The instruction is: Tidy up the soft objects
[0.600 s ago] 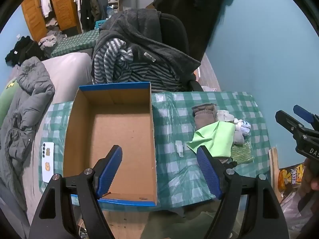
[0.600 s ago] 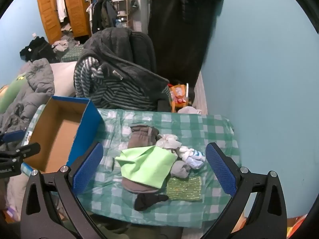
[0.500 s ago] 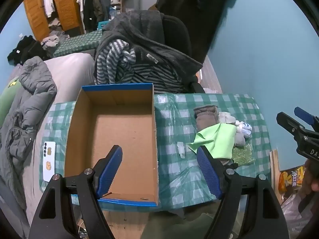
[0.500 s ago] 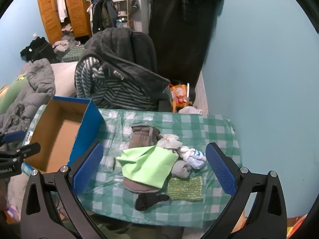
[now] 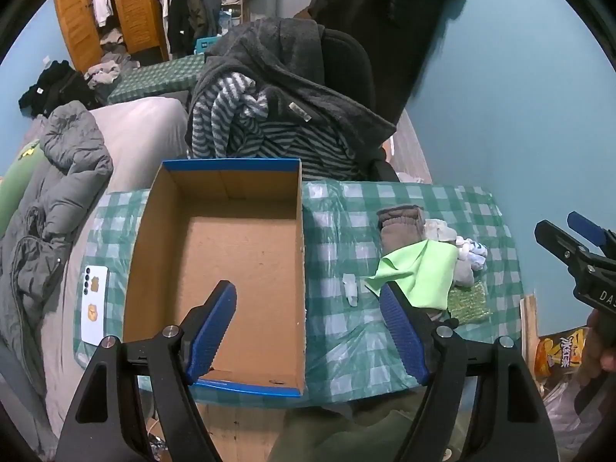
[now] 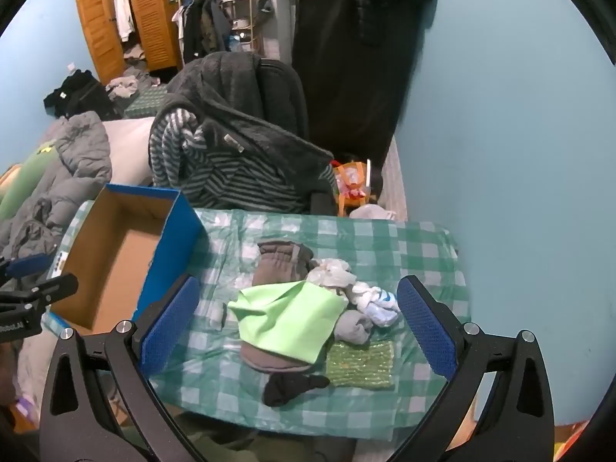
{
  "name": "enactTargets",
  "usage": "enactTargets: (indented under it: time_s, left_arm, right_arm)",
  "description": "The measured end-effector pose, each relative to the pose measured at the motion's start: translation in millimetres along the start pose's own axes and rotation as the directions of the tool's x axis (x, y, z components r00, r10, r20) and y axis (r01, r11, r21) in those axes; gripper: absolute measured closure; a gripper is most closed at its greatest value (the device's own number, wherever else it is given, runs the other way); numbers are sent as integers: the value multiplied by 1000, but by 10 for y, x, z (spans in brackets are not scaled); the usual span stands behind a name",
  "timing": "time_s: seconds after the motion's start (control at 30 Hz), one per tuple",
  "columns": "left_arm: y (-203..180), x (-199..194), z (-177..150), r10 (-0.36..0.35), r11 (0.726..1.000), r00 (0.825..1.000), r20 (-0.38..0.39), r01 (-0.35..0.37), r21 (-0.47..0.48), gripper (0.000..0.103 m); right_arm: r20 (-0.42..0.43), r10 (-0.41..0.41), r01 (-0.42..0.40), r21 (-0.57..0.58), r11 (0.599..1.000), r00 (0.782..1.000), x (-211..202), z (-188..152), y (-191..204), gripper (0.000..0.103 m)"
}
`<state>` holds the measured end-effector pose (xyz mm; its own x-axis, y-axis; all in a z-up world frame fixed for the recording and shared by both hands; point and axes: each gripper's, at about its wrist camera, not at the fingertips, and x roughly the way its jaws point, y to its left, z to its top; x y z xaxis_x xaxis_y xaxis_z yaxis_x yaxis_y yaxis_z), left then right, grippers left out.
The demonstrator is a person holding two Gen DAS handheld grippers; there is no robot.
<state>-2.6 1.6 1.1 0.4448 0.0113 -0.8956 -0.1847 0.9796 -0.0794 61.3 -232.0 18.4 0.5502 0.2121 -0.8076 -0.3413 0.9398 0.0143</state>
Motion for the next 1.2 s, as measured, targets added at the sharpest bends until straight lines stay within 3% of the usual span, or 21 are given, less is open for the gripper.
enactTargets:
  time_s: [1.2]
  left_arm:
    - [-148,263,85,-37,999,997,-75,36,-12,25]
  right_arm:
    - [-19,19,-19,0,1000,1000,147,3,-66,1]
